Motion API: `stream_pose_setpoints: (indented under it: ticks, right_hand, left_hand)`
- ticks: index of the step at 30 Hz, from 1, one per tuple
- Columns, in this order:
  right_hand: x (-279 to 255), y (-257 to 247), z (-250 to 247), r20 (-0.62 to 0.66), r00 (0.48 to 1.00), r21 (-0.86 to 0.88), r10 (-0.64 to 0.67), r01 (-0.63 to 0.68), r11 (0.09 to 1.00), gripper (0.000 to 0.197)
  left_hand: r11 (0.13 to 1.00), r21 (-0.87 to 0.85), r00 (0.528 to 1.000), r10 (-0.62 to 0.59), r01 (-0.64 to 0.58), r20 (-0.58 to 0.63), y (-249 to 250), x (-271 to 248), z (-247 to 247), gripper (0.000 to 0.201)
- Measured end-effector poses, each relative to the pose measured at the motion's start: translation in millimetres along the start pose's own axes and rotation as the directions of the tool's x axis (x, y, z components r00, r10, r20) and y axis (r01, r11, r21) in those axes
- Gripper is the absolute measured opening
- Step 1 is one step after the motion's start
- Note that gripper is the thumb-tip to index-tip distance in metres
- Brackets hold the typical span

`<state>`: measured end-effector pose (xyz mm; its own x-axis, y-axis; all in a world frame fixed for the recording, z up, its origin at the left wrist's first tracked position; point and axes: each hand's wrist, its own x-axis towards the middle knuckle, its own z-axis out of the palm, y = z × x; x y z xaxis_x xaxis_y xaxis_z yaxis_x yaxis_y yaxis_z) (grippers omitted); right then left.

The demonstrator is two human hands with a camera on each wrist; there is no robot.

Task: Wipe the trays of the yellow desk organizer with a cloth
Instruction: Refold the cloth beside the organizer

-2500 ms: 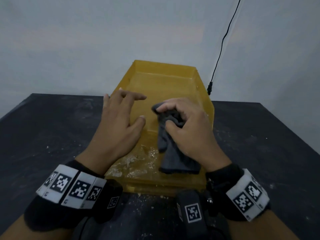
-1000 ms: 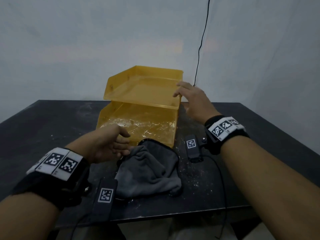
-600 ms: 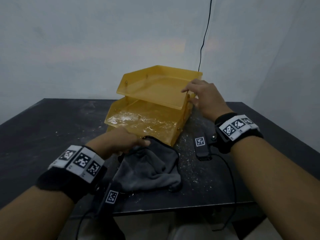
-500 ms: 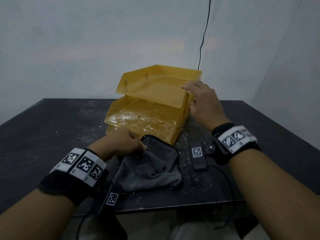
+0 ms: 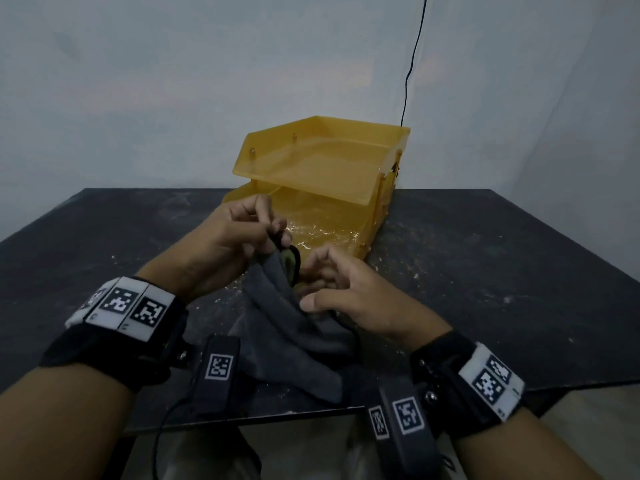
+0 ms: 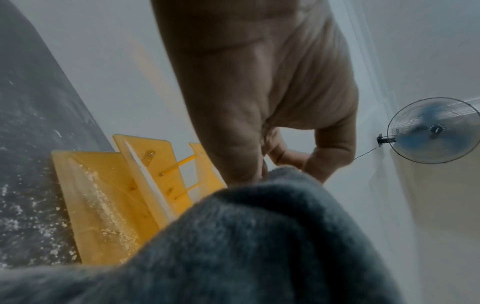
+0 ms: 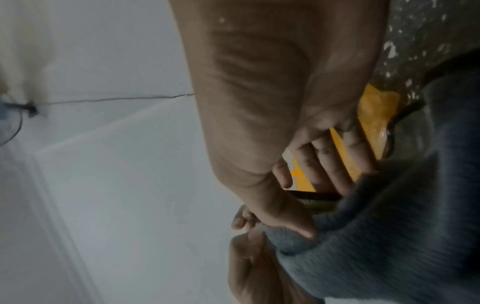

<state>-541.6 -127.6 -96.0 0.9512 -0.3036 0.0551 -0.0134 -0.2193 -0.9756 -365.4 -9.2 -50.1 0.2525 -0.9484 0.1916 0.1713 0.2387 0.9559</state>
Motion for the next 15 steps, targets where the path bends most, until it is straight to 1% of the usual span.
stream_pose_setpoints:
  ticks: [1,2,3,5,6,8,11,12,14,15]
  right_hand:
    - [2.0,1.1,0.5,0.044,0.999,0.091,0.017,-0.021,0.996,0.048]
    - [3.2,0.5,2.2,0.05,0.999,0.092,0.018,-0.022,0.996,0.053]
    - [3.9,-0.3,3.7,0.029,1.0,0.039,0.006,-0.007,0.999,0.048]
    - [4.5,-2.5,4.6,-0.1,0.994,-0.171,-0.037,0.019,0.985,0.026]
    - [3.8,-2.0,3.9,-0.163,0.984,-0.261,-0.07,0.025,0.965,0.018]
    - [2.8,1.0,1.3,-0.22,0.965,-0.36,-0.143,0.056,0.931,0.009]
    - [2.5,0.3,0.4,-0.295,0.929,-0.454,-0.224,0.07,0.888,0.008]
    - [1.1,-1.3,1.8,-0.346,0.905,-0.477,-0.248,0.058,0.877,0.013]
    - [-2.2,-2.4,5.9,-0.422,0.852,-0.555,-0.311,0.028,0.831,0.026]
    - [-3.3,-3.5,9.7,-0.419,0.848,-0.584,-0.325,0.023,0.812,0.028]
  left_hand:
    - [1.0,0.007,1.0,0.014,-0.014,0.014,-0.6,-0.3,-1.6,0.033]
    - [0.999,0.023,0.999,0.03,-0.031,0.023,-1.4,0.1,-3.0,0.038]
    - [0.998,0.043,0.999,0.043,-0.044,0.023,-2.1,0.6,-4.4,0.04]
    - [0.991,0.119,0.998,0.054,-0.056,0.02,-4.0,1.5,-7.9,0.042]
    - [0.98,0.192,0.999,0.052,-0.053,0.011,-4.1,1.6,-8.8,0.043]
    - [0.931,0.363,0.998,0.052,-0.036,-0.034,-4.1,0.9,-9.1,0.045]
    - [0.858,0.514,0.997,0.058,-0.023,-0.054,-3.1,0.7,-5.7,0.035]
    - [0.84,0.543,0.996,0.057,-0.014,-0.063,-2.9,0.8,-4.6,0.033]
    - [0.835,0.551,0.993,0.057,0.011,-0.105,-2.9,2.5,-3.3,0.032]
    - [0.848,0.53,0.99,0.058,0.019,-0.129,-2.9,3.4,-2.5,0.031]
